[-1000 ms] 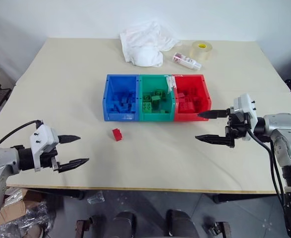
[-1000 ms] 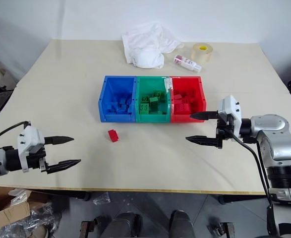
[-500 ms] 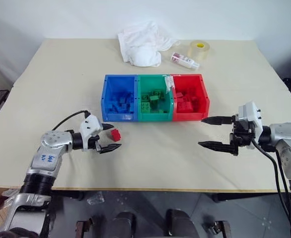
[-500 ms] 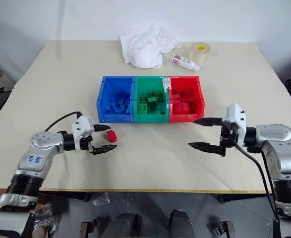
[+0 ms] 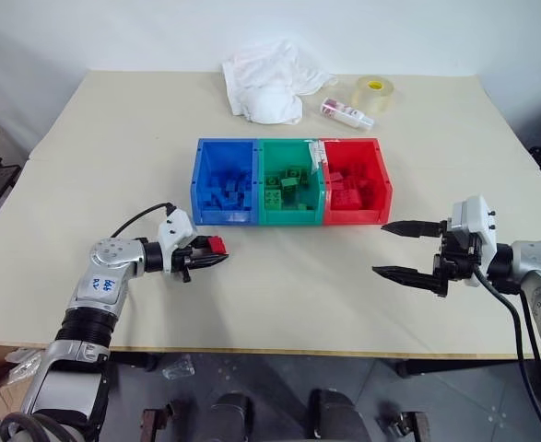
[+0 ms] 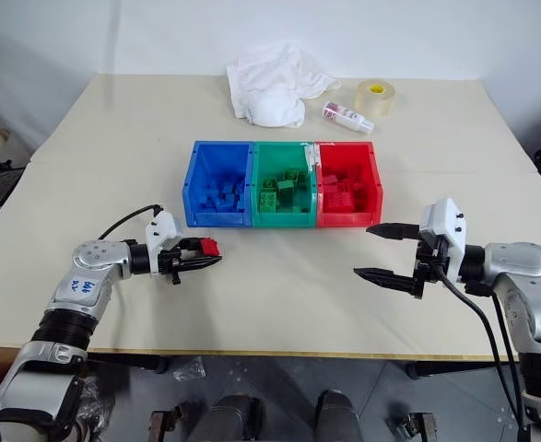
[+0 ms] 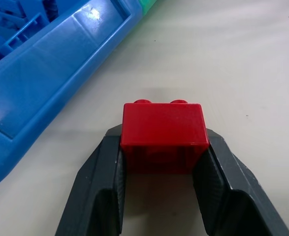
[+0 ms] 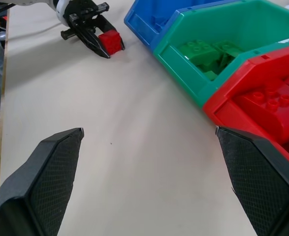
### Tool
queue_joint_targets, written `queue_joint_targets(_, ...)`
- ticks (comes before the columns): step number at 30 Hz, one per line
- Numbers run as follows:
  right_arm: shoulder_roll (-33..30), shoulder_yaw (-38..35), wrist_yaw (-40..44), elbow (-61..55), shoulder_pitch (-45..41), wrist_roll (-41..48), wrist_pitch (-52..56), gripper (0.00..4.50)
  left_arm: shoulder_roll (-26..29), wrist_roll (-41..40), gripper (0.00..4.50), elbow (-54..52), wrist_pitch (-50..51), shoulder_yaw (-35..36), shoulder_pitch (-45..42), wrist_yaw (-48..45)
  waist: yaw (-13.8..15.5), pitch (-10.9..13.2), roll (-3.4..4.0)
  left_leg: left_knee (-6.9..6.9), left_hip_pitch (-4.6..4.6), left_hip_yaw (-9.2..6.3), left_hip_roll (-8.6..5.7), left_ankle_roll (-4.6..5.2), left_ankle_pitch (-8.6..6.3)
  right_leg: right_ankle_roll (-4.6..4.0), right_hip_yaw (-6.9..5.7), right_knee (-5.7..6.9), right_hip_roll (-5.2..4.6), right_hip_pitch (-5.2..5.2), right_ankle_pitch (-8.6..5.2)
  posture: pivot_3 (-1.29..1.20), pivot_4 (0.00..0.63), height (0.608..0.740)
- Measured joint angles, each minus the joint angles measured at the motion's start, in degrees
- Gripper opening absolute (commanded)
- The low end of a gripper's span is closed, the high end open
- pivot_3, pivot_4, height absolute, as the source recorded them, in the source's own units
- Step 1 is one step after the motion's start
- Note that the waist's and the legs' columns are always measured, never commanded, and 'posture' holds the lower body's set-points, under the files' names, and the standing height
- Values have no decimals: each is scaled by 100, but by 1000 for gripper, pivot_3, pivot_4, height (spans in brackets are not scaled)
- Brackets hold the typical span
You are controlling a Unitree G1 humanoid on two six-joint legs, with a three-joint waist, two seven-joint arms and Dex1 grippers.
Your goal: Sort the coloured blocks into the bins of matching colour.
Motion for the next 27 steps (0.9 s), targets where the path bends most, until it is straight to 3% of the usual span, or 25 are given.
queue_joint_targets(5,-21,-225,-132,-138,171,59,65,4500,-333,-105,1462,-529,269,-50,-561,-100,114,2,-3,10,-5,-2,-3,1,0,2,0,-1,-1,2,1,0,150,740)
queue_joint_targets(10,-35,-608,-361,-277,385,126,73,4500,-1044,-137,1462,-297,239,-163,-1601,7,155,1,-5,12,-6,-4,-10,4,2,5,-2,-1,-2,6,3,0,150,740)
queue_joint_targets(13,-39,-768,-484,-296,511,126,69,4500,-1507,-30,1462,298,-35,-262,-2132,149,141,2,-7,10,-6,0,-30,5,2,7,-6,-2,0,6,3,0,150,740)
queue_joint_targets(18,-4,-972,-722,-621,938,182,73,4500,-2579,307,1462,2510,-848,-232,-3508,931,147,10,-20,9,-11,2,-38,7,3,9,-13,-3,-2,4,4,0,150,740)
queue_joint_targets(23,78,-1106,-961,-1005,1352,273,94,4500,-3225,539,1462,4108,-1405,-61,-4397,1826,139,13,-26,2,-10,7,-38,8,3,11,-13,-4,-3,0,4,0,150,740)
queue_joint_targets(27,78,-1167,-1070,-1169,1523,379,114,4500,-3555,647,2810,4686,-1446,115,-4694,2506,139,15,-29,3,-10,10,-37,9,4,12,-12,-3,-3,-1,4,0,150,740)
